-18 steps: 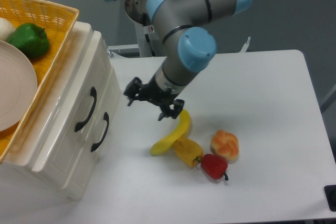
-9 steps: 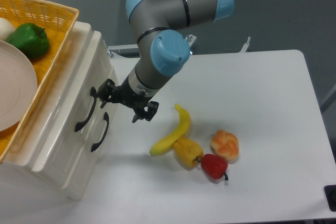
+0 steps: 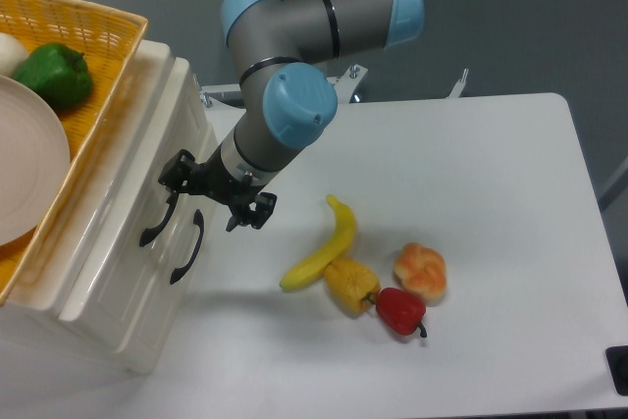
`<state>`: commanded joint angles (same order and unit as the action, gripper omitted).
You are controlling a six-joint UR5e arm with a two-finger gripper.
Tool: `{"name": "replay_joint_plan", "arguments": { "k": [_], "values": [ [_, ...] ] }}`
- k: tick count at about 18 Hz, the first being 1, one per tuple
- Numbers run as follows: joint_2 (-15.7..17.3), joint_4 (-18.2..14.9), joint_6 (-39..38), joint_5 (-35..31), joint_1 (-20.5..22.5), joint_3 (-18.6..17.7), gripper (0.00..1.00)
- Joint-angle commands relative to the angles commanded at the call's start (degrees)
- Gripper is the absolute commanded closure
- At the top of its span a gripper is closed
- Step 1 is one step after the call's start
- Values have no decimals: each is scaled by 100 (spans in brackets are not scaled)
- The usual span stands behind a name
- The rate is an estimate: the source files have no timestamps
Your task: Slide open the top white drawer
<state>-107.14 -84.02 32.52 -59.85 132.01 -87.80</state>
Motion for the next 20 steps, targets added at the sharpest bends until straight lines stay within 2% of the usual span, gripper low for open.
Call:
{"name": "replay_joint_plan", "arguments": {
  "k": [20],
  "values": [
    [-167,44,-70,-88,-88,-35,0]
  ]
}}
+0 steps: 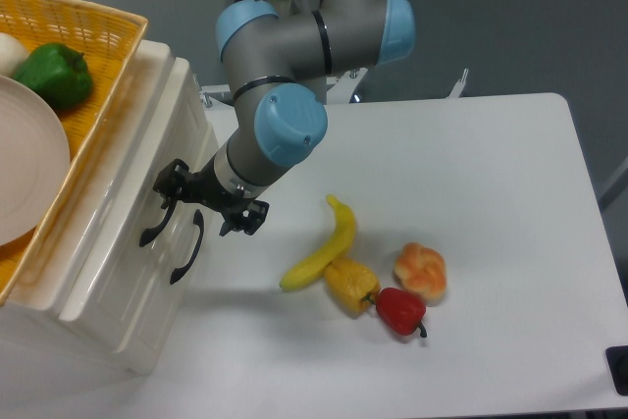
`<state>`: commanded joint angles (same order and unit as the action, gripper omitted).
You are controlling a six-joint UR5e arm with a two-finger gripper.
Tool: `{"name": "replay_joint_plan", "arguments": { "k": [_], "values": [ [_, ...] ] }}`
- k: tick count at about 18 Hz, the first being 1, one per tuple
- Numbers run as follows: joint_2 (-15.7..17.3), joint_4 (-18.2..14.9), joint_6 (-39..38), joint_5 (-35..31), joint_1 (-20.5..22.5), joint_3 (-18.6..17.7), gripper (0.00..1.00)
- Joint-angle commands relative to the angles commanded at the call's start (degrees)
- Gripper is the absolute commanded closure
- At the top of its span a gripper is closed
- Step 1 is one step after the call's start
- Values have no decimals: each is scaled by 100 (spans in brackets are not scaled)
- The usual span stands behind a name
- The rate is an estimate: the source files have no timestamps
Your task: Slide open the top white drawer
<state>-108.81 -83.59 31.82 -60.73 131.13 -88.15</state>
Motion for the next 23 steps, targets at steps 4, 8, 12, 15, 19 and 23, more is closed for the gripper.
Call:
{"name": "replay_joint_plan", "arguments": {
  "k": [4,8,12,15,19,23],
  "values": [
    [9,18,44,-219,9,26,0],
    [9,27,44,-378,35,26,0],
    [18,35,44,-387,70,26,0],
    [26,35,44,-396,176,26,0],
    [35,35,53,-387,334,44,0],
    [26,35,62,-387,466,53,0]
  ]
}}
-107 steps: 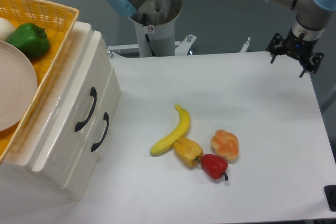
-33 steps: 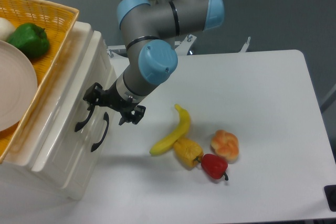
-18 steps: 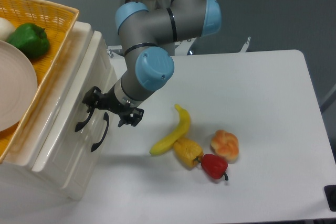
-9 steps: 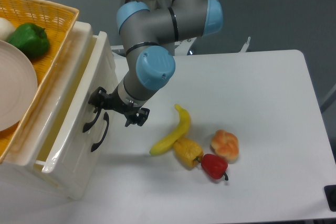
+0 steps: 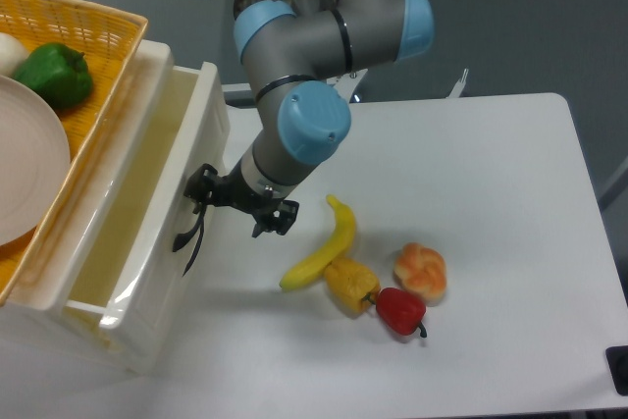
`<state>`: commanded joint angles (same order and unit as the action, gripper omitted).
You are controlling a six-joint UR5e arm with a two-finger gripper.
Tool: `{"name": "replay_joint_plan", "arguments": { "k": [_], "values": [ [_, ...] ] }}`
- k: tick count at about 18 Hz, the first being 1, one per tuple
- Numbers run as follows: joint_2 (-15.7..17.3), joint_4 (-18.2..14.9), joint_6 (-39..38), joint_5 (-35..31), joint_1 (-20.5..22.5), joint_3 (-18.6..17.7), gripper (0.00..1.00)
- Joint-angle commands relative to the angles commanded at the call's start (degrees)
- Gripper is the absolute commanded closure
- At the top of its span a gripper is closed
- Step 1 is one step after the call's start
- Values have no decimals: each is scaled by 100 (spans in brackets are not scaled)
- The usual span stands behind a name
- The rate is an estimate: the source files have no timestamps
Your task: Slide open the top white drawer
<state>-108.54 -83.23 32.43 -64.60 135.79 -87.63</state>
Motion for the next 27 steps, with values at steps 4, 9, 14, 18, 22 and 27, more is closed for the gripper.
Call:
{"name": "replay_joint_plan", "arguments": {
  "k": [4,9,14,18,22,27],
  "values": [
    [-9,0,0,18,150,79,0],
    [-35,26,9,18,334,114,0],
    [-88,26,18,18,475,141,0],
    [-97,26,18,9,554,176,0],
    [-123,26,18,9,650,229,0],
    [-132,26,18,9,791,246,0]
  ]
}}
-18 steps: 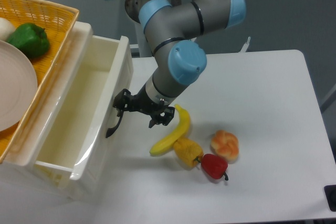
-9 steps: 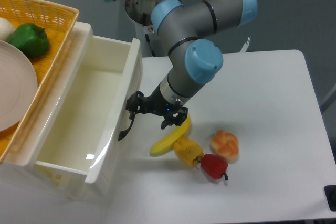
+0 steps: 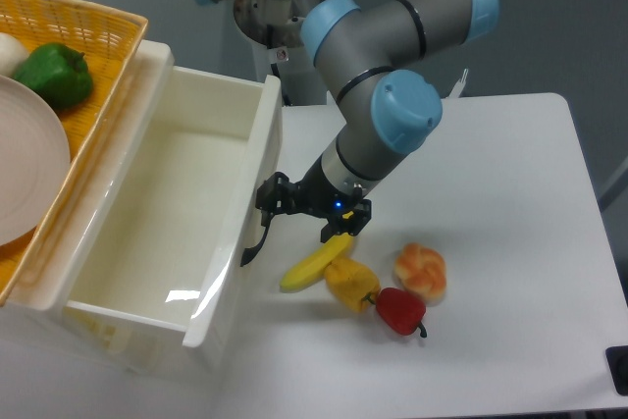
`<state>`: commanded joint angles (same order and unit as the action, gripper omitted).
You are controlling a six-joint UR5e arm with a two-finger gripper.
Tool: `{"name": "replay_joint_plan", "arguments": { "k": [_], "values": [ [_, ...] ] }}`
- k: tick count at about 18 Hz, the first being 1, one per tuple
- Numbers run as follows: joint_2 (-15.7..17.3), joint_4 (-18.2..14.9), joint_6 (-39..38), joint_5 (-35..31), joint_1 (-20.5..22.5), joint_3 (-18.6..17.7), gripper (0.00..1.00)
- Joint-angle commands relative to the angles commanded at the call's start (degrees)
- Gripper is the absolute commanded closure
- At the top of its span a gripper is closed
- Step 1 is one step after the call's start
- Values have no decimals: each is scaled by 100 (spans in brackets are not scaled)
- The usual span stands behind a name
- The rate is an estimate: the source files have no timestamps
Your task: Slide open the top white drawer
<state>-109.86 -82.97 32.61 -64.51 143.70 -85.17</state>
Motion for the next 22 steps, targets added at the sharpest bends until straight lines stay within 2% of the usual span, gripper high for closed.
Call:
{"name": "replay_joint_plan", "arguments": {
  "k": [6,9,13,15,17,22],
  "values": [
    [-18,-9,0,52,140,53,0],
    [-9,-26,-26,368,246,53,0],
    [53,17,8,431,456,53,0],
    [62,472,245,352,588,53,0],
    [70,938,604,-6,712,26,0],
    [-157,1484,1405,-1552,852,18,0]
  ]
}}
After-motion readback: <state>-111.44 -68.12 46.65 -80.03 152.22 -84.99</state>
